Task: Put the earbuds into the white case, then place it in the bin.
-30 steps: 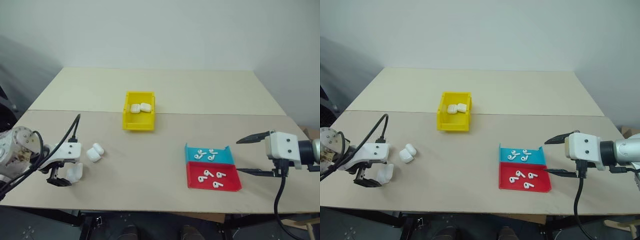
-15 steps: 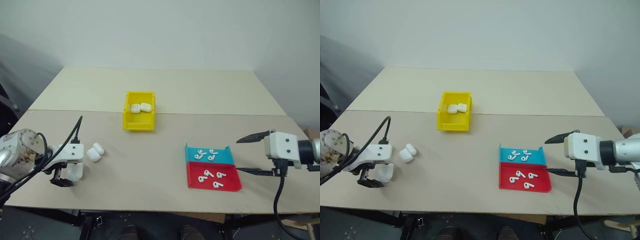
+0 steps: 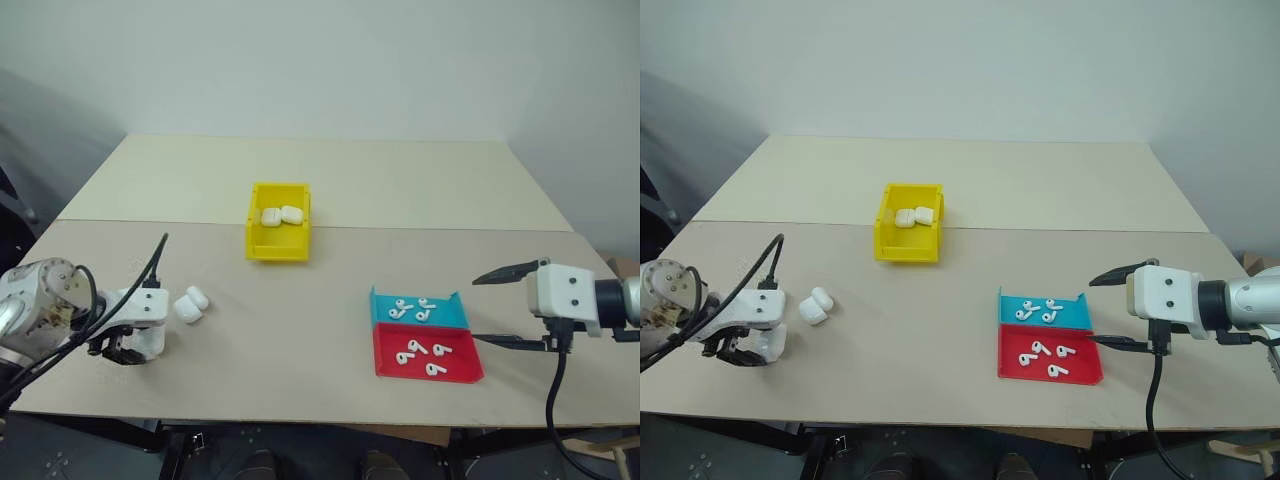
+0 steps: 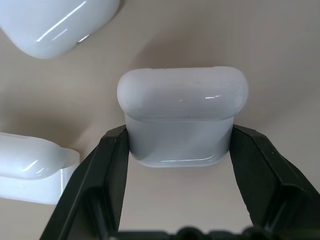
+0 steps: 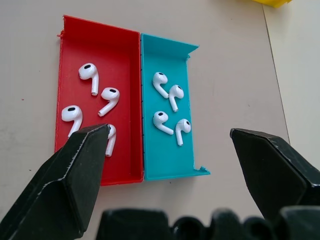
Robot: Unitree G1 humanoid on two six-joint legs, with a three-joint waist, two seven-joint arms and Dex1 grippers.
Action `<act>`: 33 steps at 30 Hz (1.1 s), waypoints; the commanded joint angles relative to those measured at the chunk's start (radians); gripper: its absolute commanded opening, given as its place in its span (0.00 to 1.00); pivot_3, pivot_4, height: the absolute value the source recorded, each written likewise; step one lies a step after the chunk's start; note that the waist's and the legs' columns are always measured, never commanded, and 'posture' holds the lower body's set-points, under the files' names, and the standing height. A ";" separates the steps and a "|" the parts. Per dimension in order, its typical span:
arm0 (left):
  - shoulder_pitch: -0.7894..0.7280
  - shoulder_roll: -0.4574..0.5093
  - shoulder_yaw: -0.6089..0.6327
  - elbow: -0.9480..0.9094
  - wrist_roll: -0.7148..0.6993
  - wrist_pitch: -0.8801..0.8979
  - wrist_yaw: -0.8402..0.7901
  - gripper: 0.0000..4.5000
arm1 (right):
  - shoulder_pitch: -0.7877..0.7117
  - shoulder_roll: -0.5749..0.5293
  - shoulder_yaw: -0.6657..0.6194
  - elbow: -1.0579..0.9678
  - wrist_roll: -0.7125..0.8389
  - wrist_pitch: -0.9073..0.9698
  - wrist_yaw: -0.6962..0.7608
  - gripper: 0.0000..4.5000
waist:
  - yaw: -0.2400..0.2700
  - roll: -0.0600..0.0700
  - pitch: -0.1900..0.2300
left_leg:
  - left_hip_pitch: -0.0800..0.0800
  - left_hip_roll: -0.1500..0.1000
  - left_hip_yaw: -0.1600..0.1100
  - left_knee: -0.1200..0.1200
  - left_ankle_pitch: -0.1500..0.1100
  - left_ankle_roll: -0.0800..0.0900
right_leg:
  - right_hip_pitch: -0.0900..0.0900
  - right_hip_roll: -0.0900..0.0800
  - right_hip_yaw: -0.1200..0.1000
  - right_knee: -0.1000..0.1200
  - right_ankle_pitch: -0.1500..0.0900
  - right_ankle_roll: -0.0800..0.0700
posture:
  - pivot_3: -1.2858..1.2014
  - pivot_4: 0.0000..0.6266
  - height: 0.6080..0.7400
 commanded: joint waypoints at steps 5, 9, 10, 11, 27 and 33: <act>0.064 -0.095 0.339 -0.204 -0.386 -0.036 0.005 0.61 | -0.102 -0.144 0.002 -0.069 0.059 0.233 0.034 1.00 | -0.002 0.001 0.000 | 0.000 0.000 0.000 0.000 0.000 0.000 | -0.001 0.000 0.000 0.001 0.000 0.000 | 0.52 0.24 1.00; 0.102 -0.226 0.454 -0.291 -0.550 -0.021 0.081 0.61 | -0.135 -0.207 0.042 -0.133 0.085 0.311 0.084 1.00 | -0.004 0.001 -0.001 | 0.001 0.000 0.000 0.000 0.000 0.000 | -0.001 0.000 0.000 0.003 0.000 0.000 | 0.52 0.24 1.00; 0.116 -0.282 0.475 -0.312 -0.589 -0.049 0.109 0.61 | -0.141 -0.222 0.058 -0.162 0.089 0.329 0.092 1.00 | -0.003 0.001 -0.001 | 0.001 0.000 0.000 0.001 0.000 0.000 | -0.001 0.000 0.000 0.003 0.000 0.000 | 0.52 0.24 1.00; 0.131 -0.328 0.488 -0.332 -0.618 -0.070 0.130 0.61 | -0.154 -0.235 0.078 -0.193 0.099 0.366 0.095 1.00 | -0.002 0.001 -0.001 | 0.001 0.000 0.000 0.001 0.000 0.000 | 0.000 0.000 0.000 0.003 0.000 0.000 | 0.52 0.24 1.00; 0.344 -0.659 0.348 -0.505 -0.638 -0.289 0.333 0.61 | -0.313 -0.154 0.506 -0.464 -0.040 0.716 -0.065 0.60 | 0.000 0.001 -0.002 | 0.001 0.000 -0.001 0.002 0.000 0.000 | 0.000 0.000 0.000 0.004 0.000 0.000 | 0.52 0.24 1.00; 0.351 -0.653 0.316 -0.514 -0.638 -0.305 0.331 0.61 | -0.372 -0.100 0.637 -0.460 -0.150 0.772 -0.085 0.52 | 0.000 0.001 -0.002 | 0.001 0.000 -0.001 0.002 0.000 0.000 | 0.000 0.000 0.000 0.004 0.000 0.000 | 0.52 0.24 1.00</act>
